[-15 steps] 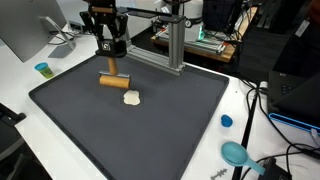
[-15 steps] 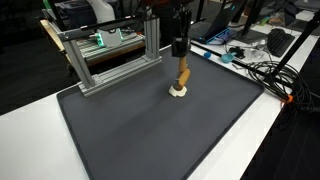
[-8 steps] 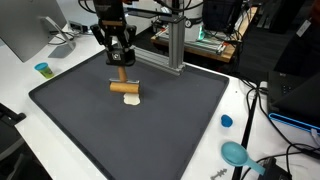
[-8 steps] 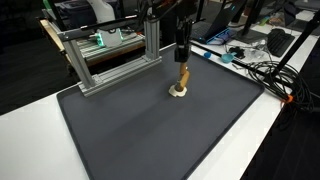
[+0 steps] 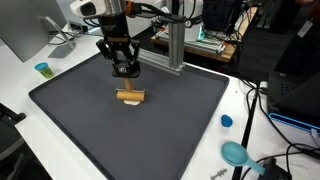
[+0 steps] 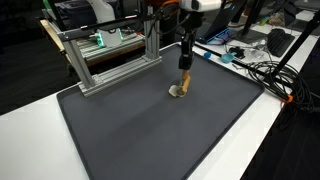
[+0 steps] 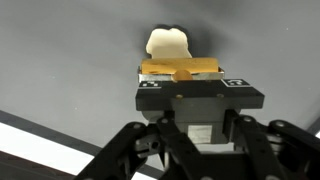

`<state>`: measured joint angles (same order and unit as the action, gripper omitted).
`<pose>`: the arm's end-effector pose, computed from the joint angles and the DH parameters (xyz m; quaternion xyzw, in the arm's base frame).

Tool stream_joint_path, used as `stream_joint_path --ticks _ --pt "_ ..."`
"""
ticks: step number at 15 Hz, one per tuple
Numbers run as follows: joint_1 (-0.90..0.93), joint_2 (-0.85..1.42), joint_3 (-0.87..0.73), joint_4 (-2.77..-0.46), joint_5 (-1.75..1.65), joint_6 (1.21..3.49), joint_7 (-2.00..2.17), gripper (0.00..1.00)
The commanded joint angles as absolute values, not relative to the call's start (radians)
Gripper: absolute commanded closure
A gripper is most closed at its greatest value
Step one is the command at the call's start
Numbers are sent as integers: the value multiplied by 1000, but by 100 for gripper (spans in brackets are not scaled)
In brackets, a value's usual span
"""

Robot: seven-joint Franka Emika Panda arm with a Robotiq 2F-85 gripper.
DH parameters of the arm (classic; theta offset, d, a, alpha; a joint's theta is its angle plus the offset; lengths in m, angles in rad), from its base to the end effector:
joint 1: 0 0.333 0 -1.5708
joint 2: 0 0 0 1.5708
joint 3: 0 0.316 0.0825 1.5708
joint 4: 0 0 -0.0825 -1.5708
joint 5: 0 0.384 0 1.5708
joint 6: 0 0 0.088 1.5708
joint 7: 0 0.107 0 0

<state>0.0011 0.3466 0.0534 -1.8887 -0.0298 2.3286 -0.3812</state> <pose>0.6349 0.0321 0.3323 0.9736 0.2234 0.0459 0.0099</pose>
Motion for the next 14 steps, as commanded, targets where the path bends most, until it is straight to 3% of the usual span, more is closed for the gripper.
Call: stream_joint_path --ticks 1,14 --pt "20 445 48 -1771 -77 2263 -321 78" --pt "36 519 6 -1689 -155 2140 -209 78"
